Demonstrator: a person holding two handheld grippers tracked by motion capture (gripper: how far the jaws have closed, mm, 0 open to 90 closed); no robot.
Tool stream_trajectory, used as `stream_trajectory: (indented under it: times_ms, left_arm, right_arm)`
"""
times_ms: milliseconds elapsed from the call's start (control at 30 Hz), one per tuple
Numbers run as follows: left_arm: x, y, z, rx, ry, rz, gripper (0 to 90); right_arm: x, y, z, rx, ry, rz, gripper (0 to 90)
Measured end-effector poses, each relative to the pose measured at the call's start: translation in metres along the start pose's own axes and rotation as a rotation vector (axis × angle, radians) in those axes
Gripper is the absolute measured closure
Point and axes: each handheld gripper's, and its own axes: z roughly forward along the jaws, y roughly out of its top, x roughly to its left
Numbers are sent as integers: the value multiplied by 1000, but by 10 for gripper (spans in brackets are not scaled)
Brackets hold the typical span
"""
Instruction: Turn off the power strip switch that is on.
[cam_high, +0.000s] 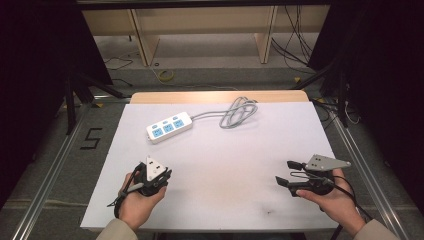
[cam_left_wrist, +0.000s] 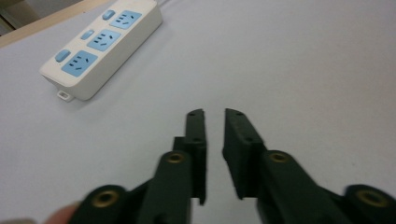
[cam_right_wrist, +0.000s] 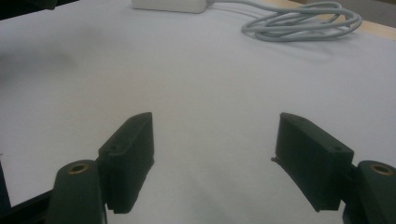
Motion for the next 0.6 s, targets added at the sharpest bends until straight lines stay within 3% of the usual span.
stream_trajectory:
  times_ms: [33, 133, 600]
  left_arm:
    - [0, 1, 1, -1, -5, -9, 894]
    - [1, 2, 2, 20, -14, -10, 896]
    - [11, 11, 8, 20, -2, -62, 898]
  right_arm:
    - [0, 0, 0, 0, 0, -1, 286]
    - [0, 0, 0, -1, -1, -2, 287]
    - [1, 0, 1, 1, -2, 4, 291]
